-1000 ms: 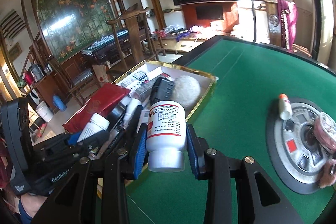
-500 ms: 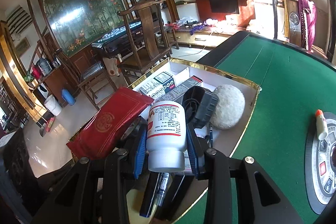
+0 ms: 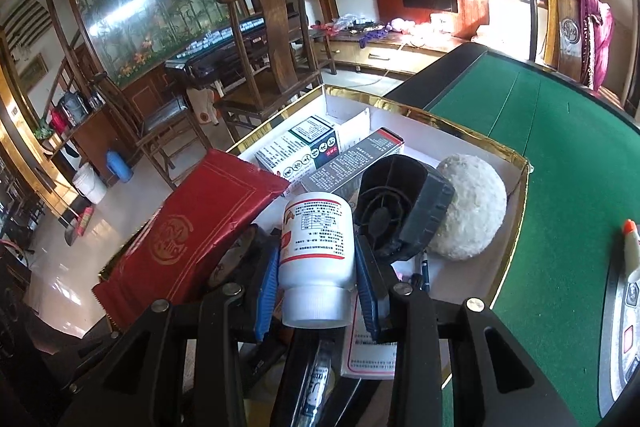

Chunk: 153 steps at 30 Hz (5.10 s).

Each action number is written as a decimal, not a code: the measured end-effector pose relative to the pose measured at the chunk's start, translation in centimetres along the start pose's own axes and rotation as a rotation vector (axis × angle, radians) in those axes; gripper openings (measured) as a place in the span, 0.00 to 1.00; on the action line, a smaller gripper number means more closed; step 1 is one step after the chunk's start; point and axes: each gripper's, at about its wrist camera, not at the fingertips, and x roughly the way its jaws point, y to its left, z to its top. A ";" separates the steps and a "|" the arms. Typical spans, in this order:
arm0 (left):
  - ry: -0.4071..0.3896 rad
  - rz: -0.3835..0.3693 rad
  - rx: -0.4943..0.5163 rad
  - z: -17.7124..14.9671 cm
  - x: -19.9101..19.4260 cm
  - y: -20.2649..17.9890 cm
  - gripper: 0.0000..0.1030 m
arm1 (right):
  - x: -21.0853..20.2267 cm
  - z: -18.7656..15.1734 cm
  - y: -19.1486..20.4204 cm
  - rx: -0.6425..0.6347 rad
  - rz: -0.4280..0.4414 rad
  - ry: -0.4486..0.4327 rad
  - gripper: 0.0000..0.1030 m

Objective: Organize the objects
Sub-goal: 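Lower both bottles into the tray and open both tools, then grasp the orange-capped white bottle with the left tool while the right tool grasps the pink fluffy keychain, then carry the orange-capped bottle and pink keychain over the tray with both tools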

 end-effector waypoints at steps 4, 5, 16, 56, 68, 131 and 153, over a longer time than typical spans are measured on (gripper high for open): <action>0.014 0.008 -0.013 0.3 0.5 0.1 0.32 | 0.7 0.5 -0.2 0.000 -0.020 0.013 0.34; 0.016 0.012 -0.015 0.4 0.6 0.1 0.32 | 0.9 0.5 -0.3 -0.002 -0.022 0.026 0.34; 0.017 -0.018 -0.056 0.4 -0.3 0.4 0.41 | -2.5 -0.5 -1.5 0.050 0.050 -0.021 0.37; 0.344 -0.137 0.154 9.1 15.8 -28.7 0.53 | -28.6 -19.0 -25.5 0.550 -0.014 -0.313 0.43; 0.331 -0.037 0.242 7.2 20.4 -30.4 0.25 | -28.5 -20.3 -26.7 0.597 0.001 -0.299 0.44; -0.022 -0.072 0.394 -3.0 4.1 -21.1 0.26 | -20.2 -16.4 -20.7 0.427 -0.119 -0.218 0.25; -0.145 -0.078 0.197 -1.8 -3.3 -12.1 0.26 | -19.5 -15.9 -14.8 0.390 -0.028 -0.253 0.27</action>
